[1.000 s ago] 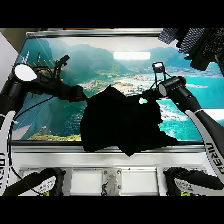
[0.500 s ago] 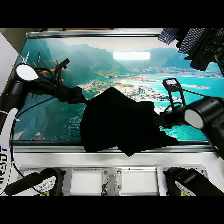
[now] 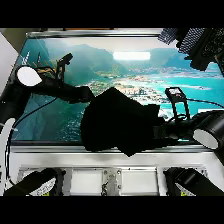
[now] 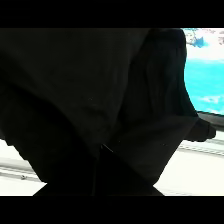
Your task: Fold the clothes and pants, and hang the long-sleeved shirts on hangers.
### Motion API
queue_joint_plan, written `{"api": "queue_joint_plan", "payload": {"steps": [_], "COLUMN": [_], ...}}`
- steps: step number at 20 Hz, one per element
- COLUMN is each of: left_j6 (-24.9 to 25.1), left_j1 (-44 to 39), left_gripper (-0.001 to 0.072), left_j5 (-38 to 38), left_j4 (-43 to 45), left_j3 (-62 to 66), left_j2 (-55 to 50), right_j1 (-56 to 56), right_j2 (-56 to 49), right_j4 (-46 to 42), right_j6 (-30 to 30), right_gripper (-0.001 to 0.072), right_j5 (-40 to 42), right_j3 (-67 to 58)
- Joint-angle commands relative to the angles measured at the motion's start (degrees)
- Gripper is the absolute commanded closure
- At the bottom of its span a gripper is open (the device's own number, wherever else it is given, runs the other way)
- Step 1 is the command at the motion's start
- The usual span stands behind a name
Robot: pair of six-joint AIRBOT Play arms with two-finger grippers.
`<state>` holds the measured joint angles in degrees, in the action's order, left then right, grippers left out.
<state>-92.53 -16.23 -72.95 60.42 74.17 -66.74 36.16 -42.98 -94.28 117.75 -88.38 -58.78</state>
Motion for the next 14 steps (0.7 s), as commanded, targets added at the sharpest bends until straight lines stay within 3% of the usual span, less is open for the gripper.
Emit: {"api": "queue_joint_plan", "payload": {"steps": [1, 7, 14], "left_j6": [-7.39, -11.08, -10.67], "left_j1": [-7.93, -21.18, -22.84], "left_gripper": [0.0250, 0.0250, 0.0250], "left_j5": [7.96, -2.43, -18.18], "left_j4": [12.76, 31.45, 39.06], "left_j3": [0.66, 16.74, 33.14], "left_j2": [2.34, -13.20, -29.83], "right_j1": [0.83, 0.83, 0.85], "right_j2": [0.22, 0.24, 0.26], "right_j4": [-0.15, -0.13, -0.11], "right_j6": [0.81, 0.81, 0.79], "right_gripper": [0.0704, 0.0704, 0.0704], "right_j5": [0.04, 0.04, 0.02], "right_j3": [0.04, 0.04, 0.04]}}
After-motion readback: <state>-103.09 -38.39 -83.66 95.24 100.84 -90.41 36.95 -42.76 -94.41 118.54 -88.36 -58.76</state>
